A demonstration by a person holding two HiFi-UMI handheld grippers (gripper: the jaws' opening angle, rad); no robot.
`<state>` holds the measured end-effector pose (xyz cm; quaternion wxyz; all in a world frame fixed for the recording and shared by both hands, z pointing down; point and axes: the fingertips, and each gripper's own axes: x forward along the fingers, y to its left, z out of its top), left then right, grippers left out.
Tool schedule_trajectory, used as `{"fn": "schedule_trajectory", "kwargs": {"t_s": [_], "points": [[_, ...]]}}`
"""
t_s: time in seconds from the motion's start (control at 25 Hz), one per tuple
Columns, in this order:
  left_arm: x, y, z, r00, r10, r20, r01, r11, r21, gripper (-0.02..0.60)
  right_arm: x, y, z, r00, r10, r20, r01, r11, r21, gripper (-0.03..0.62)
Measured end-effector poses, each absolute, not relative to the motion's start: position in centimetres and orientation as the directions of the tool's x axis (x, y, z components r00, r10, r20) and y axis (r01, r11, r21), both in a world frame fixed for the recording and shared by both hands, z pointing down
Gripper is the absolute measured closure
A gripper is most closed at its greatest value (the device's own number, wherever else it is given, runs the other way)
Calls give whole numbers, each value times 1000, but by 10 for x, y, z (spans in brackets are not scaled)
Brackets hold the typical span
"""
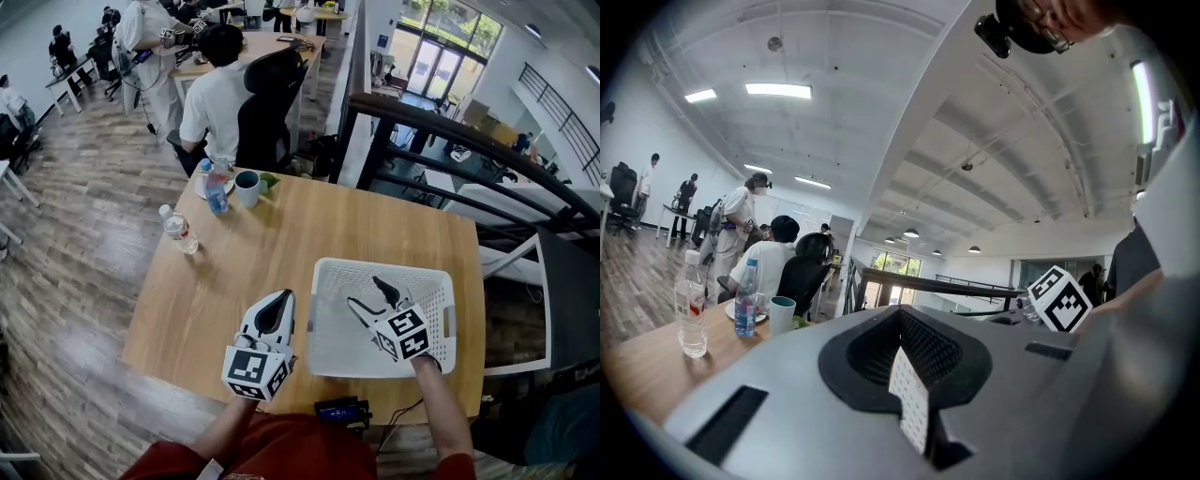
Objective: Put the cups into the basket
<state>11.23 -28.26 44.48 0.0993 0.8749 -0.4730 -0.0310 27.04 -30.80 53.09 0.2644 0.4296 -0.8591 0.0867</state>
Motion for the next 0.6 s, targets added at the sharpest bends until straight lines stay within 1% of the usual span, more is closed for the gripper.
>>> {"fn": "schedule_trajectory", "kwargs": {"t_s": [0.16, 0.6], "points": [[115, -282, 443, 555, -831, 35, -819, -538, 198, 575, 274, -303, 505, -496, -737, 459, -803, 591, 80, 304], [115, -284, 435, 558, -829, 26, -818, -544, 188, 575, 275, -264, 420, -490, -848, 202, -858, 510, 60, 304]]}}
